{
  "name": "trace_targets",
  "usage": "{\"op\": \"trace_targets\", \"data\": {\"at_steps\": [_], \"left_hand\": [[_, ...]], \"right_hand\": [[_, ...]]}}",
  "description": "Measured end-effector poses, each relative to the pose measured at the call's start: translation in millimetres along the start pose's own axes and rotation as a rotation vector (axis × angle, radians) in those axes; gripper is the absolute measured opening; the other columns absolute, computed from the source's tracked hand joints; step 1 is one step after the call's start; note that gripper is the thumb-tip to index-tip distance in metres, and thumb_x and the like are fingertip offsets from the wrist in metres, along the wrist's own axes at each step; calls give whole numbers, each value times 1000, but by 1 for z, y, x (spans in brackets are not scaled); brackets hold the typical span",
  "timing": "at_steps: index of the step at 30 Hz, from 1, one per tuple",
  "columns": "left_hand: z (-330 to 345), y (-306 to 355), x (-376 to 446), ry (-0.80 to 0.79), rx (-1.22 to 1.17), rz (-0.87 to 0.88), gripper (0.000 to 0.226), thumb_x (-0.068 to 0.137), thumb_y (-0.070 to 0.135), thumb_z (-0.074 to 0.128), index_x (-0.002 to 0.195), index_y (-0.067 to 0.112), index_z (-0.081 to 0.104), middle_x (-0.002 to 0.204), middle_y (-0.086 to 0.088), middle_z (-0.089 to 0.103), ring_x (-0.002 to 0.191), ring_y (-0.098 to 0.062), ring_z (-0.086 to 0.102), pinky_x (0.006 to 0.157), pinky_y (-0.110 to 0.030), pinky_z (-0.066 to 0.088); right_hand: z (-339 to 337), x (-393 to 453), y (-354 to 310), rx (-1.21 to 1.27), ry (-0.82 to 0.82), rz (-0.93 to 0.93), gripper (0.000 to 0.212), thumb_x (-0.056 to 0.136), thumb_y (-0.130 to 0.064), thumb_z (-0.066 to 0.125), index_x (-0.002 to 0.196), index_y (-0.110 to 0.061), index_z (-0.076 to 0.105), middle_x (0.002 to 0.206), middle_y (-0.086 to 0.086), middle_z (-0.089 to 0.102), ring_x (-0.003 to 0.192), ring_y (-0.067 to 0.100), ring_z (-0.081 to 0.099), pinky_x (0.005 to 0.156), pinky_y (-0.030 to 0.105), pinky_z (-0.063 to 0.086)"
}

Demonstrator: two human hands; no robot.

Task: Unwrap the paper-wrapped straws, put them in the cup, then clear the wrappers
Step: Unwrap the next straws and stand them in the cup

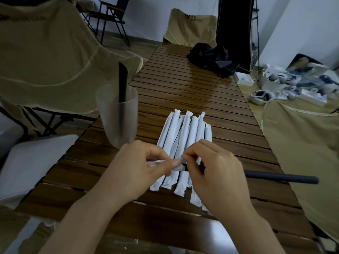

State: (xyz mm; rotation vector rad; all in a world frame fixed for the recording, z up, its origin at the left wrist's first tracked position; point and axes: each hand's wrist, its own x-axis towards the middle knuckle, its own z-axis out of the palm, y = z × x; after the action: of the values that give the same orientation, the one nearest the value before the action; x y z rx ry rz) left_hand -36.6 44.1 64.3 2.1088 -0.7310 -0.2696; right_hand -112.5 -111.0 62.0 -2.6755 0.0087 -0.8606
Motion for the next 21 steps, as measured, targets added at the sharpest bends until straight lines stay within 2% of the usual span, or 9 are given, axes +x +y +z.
{"op": "trace_targets", "data": {"at_steps": [2, 6, 11, 15, 21], "left_hand": [[1, -1, 0, 9, 18, 22, 44, 66, 71, 49, 78, 37, 73, 71, 20, 68, 75, 1, 64, 66, -19, 51], [4, -1, 1, 32, 48, 47, 44, 65, 71, 49, 81, 37, 72, 71, 18, 67, 72, -1, 63, 61, -18, 52], [4, -3, 1, 18, 54, 22, 42, 67, 71, 50, 83, 38, 71, 72, 19, 67, 73, -1, 64, 61, -17, 53], [5, -2, 1, 6, 67, 10, 40, 67, 70, 51, 85, 39, 71, 74, 18, 69, 74, -1, 64, 62, -17, 53], [5, 1, 1, 4, 53, 22, 25, 73, 56, 66, 87, 37, 73, 77, 20, 69, 78, 2, 63, 65, -15, 51]], "right_hand": [[1, -1, -1, 5, 15, 38, 20, 86, -32, 47, 74, -25, 61, 70, -13, 57, 52, 6, 50, 44, 29, 47], [0, -1, 0, -12, 6, 82, 12, 85, -29, 54, 76, -25, 61, 69, -13, 56, 53, 6, 47, 45, 30, 46], [-2, 0, 1, 20, -47, 38, 13, 86, -34, 51, 85, -28, 63, 76, -16, 61, 53, -2, 46, 48, 16, 46], [0, 0, 3, 21, -50, 37, 10, 85, -26, 56, 78, -26, 63, 71, -13, 59, 53, 6, 52, 45, 30, 50], [-2, -2, -2, 10, -21, 113, 13, 84, -28, 53, 73, -26, 60, 62, -14, 52, 49, 3, 42, 45, 20, 36]]}}
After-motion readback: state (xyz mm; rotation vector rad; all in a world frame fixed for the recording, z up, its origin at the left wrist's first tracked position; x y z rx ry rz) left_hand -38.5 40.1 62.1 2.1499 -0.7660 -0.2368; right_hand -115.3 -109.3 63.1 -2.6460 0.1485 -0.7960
